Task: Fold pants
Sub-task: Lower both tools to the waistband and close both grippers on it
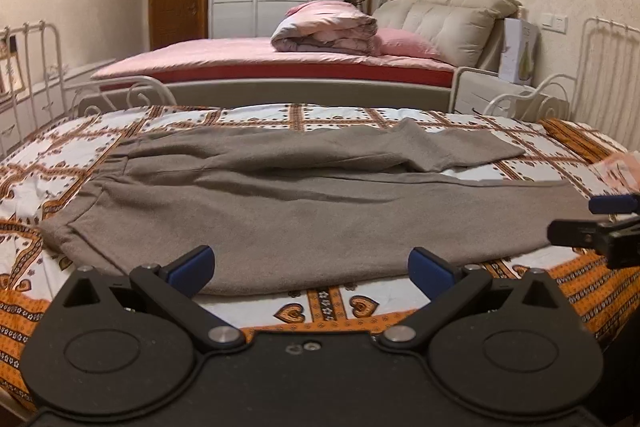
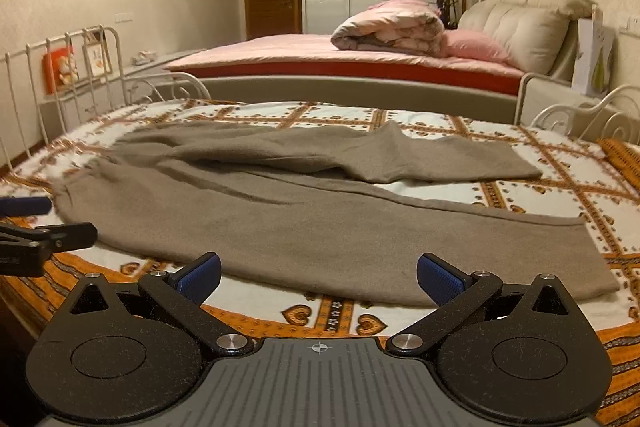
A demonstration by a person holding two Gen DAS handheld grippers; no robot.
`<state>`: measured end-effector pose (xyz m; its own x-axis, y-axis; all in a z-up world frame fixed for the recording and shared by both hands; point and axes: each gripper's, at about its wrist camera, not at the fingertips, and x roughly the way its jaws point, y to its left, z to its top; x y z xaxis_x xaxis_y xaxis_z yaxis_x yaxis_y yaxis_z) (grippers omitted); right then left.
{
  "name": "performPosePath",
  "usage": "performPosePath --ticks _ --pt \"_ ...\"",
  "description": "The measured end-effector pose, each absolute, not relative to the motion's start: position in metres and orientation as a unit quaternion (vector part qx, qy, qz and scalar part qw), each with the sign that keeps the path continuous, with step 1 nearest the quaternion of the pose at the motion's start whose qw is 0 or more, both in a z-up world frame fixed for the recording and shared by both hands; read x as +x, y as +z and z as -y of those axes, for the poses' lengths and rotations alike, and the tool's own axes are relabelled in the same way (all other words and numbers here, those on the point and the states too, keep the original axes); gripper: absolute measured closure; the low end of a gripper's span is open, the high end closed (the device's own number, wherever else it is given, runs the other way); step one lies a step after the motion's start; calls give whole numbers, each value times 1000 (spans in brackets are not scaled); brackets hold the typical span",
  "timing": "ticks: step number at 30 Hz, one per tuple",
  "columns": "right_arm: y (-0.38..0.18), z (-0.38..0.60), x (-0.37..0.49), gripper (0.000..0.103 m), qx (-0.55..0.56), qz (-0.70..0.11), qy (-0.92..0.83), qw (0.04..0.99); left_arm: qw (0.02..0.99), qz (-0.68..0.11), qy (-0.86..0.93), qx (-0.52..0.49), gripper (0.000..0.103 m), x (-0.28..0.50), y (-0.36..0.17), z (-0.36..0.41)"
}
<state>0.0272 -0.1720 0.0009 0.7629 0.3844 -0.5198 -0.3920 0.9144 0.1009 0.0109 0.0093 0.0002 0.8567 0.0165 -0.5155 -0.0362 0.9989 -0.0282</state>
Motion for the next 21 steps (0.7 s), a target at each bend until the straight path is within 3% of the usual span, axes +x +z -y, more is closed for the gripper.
performPosePath --ticks 11,17,20,21 --pt "25 163 89 0 -10 -282 243 928 959 -279 44 -2 6 63 22 -65" --pt "32 137 157 0 -39 -288 271 918 950 -302 83 13 6 124 28 -147" --pt "30 124 199 0 -40 -292 276 915 944 -314 95 8 11 163 26 -192" --pt "28 117 217 0 -44 -295 276 914 942 -324 91 2 17 180 24 -209"
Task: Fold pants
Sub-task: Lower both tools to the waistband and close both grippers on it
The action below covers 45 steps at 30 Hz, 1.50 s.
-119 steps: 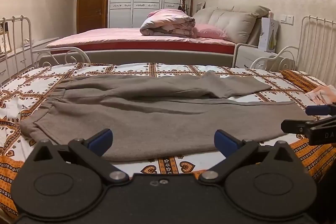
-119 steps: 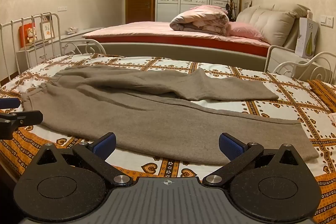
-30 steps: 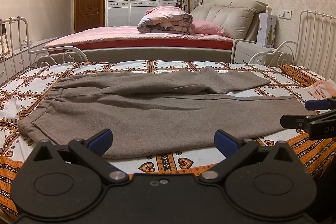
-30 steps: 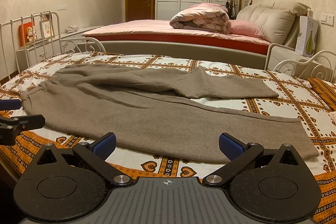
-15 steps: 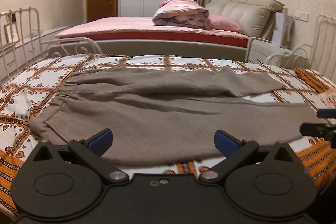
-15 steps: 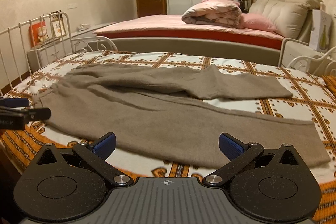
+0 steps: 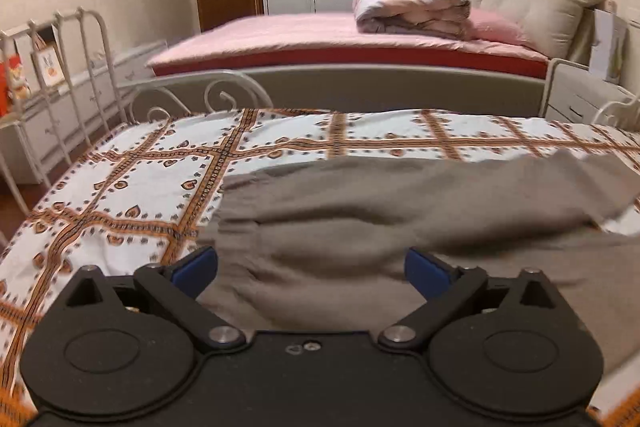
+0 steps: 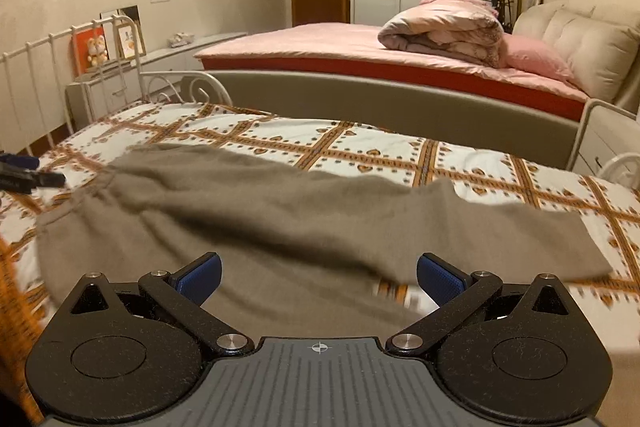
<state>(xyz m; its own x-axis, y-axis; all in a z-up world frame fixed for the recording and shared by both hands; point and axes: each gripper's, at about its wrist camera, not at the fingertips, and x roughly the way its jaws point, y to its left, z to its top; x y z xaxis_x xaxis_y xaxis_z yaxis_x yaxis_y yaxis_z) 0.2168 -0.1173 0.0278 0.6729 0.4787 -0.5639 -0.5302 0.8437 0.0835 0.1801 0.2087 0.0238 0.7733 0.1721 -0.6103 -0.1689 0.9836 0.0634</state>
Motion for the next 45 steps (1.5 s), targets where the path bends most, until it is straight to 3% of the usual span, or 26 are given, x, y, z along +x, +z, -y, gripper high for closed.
performPosePath --ticks 1,3,4,5,6,7,14,20,25,29,30,33,34,37,38,39,45 --pt "24 112 233 0 -46 -297 277 913 939 -332 92 -1 29 194 21 -223" --pt "18 98 267 0 -48 -301 278 911 933 -346 100 -9 35 224 11 -252" --pt "16 96 281 0 -47 -304 279 910 932 -347 105 -14 35 234 6 -262" --pt "13 90 299 7 -44 -303 283 909 930 -350 108 -17 35 245 1 -273" --pt "10 84 316 21 -43 -303 290 907 929 -352 110 -19 35 259 -5 -284" --pt "7 81 330 26 -44 -308 292 904 929 -353 111 -18 35 268 -9 -294" --pt "-27 35 423 27 -56 -317 312 894 913 -394 106 5 38 344 -45 -333" --pt "-56 0 469 27 -106 -346 335 870 910 -407 71 29 33 375 -62 -338" --pt "-87 -9 490 27 -140 -387 357 839 905 -422 45 -19 11 388 -78 -354" --pt "-89 -4 497 27 -121 -387 364 838 904 -421 20 -73 13 388 -84 -372" --pt "-88 -3 497 27 -120 -385 368 838 905 -420 14 -74 19 388 -84 -372" --pt "-94 -3 500 27 -119 -391 374 832 912 -403 -1 -75 62 389 -79 -372" --pt "-94 -6 499 27 -120 -393 374 831 911 -406 1 -74 67 392 -78 -371" --pt "-91 -9 495 53 -118 -392 386 826 914 -402 -1 -57 76 394 -78 -360" --pt "-88 -10 493 77 -118 -391 387 826 916 -397 0 -59 79 392 -77 -360" --pt "-84 -10 492 93 -119 -389 389 827 919 -391 0 -57 81 389 -74 -360" --pt "-60 -6 459 94 -145 -355 392 836 944 -326 -14 -38 84 358 -47 -358"
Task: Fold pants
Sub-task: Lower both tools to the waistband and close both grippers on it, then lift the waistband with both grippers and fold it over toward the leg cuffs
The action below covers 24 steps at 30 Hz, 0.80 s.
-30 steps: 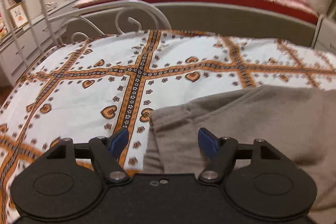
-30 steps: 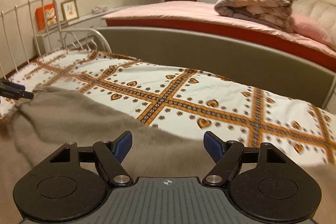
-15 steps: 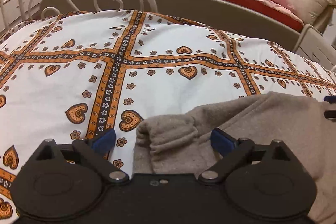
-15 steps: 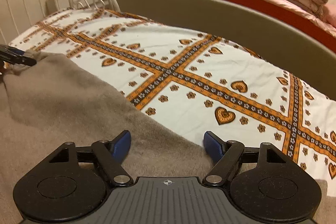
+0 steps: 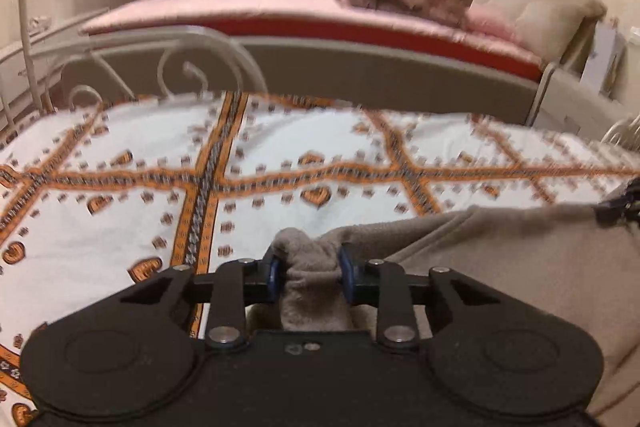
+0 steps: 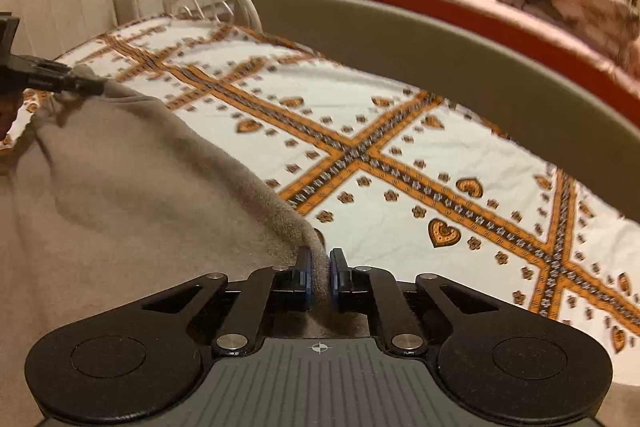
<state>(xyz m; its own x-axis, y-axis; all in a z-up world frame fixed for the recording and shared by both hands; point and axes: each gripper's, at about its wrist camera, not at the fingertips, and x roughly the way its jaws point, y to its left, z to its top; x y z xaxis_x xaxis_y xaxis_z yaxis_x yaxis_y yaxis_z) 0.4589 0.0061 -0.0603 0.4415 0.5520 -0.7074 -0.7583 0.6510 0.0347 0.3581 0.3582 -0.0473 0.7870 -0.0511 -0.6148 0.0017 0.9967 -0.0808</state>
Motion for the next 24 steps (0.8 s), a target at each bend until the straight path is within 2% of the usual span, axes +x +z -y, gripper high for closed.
performPosePath --ticks 8,14,16,17,18,19,20,21,24 --pt "3 7 371 94 -176 -260 400 861 970 -231 -69 -36 84 280 0 -357" --pt "2 24 282 94 -226 -235 415 849 969 -234 -74 -34 84 210 -4 -340" --pt "-14 26 254 93 -251 -248 415 839 964 -255 -59 -40 71 189 -14 -330" --pt "-22 28 241 88 -260 -250 406 840 962 -265 -48 -47 68 181 -18 -326" --pt "-27 32 230 76 -259 -248 396 845 959 -275 -40 -57 62 175 -23 -324" --pt "-31 37 223 70 -248 -252 393 849 954 -291 -28 -61 45 169 -27 -320" --pt "-32 45 216 64 -225 -261 392 853 950 -305 -8 -63 38 163 -29 -316" --pt "-32 53 210 64 -197 -271 389 858 948 -312 3 -70 35 157 -31 -313" --pt "-28 74 201 64 -129 -289 370 873 940 -320 35 -110 36 137 -29 -306"
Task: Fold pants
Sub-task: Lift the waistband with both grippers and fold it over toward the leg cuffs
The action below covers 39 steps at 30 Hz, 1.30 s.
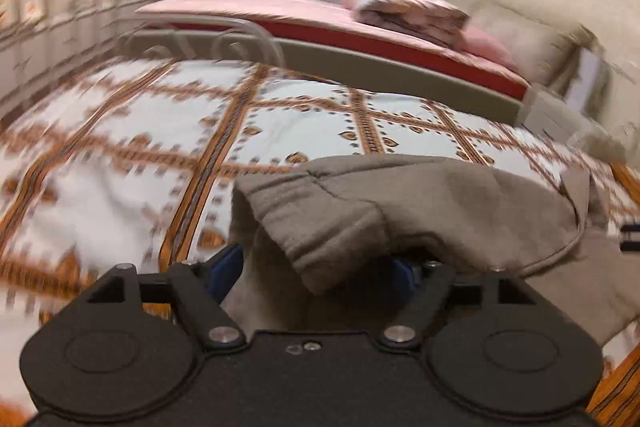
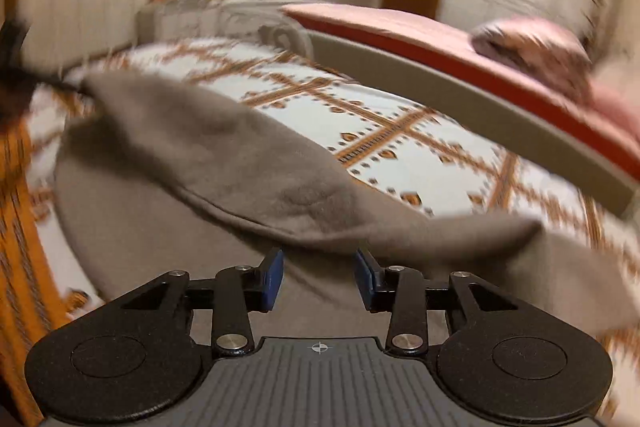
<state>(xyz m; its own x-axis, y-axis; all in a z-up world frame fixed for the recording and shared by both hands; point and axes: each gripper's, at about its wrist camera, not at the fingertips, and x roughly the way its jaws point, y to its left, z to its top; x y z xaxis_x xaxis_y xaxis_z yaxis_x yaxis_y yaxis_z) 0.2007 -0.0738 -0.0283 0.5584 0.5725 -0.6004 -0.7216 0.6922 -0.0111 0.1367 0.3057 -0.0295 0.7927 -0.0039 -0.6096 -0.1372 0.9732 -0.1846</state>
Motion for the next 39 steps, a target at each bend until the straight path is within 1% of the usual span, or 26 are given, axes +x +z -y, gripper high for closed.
performPosePath --ticks 4,7,9,12,14,16,20,23,24,26,28,32,34,35,36,37,38,39 --pt "-20 93 197 64 -47 -306 349 885 932 -303 62 -190 38 109 -17 -308" --pt "-16 97 198 64 -14 -309 338 889 922 -274 44 -269 38 100 -8 -304" --pt "-14 101 194 64 -4 -306 332 892 910 -273 36 -309 38 103 -10 -300" --pt "-13 101 196 64 20 -307 322 895 887 -277 42 -367 47 113 -22 -297" --pt "-14 102 197 64 30 -306 319 897 874 -271 41 -401 47 116 -33 -296" --pt "-17 102 198 64 35 -308 314 897 865 -257 43 -430 51 119 -43 -300" --pt "-26 97 209 64 64 -329 295 895 848 -227 67 -474 51 123 -57 -312" --pt "-32 92 221 64 100 -342 276 893 844 -212 82 -486 54 127 -63 -318" --pt "-35 89 226 64 112 -348 269 891 842 -212 85 -488 60 129 -65 -319" --pt "-40 82 236 64 137 -360 258 886 842 -217 94 -486 61 130 -68 -320" --pt "-47 77 248 64 163 -375 237 881 843 -220 98 -482 66 132 -70 -321" --pt "-62 72 277 64 229 -420 187 858 847 -227 101 -470 71 134 -71 -324" --pt "-70 73 290 64 260 -434 168 846 851 -229 97 -463 78 136 -71 -326" --pt "-74 76 296 76 276 -438 172 838 856 -229 93 -454 80 139 -71 -327" --pt "-76 79 300 93 286 -440 177 833 866 -232 87 -435 81 143 -70 -328" --pt "-73 81 302 93 283 -438 180 834 881 -237 81 -402 82 149 -67 -330" --pt "-67 84 300 93 279 -423 191 841 894 -237 77 -372 82 154 -62 -331" --pt "-55 88 294 93 276 -396 208 851 907 -222 61 -354 84 155 -54 -332"
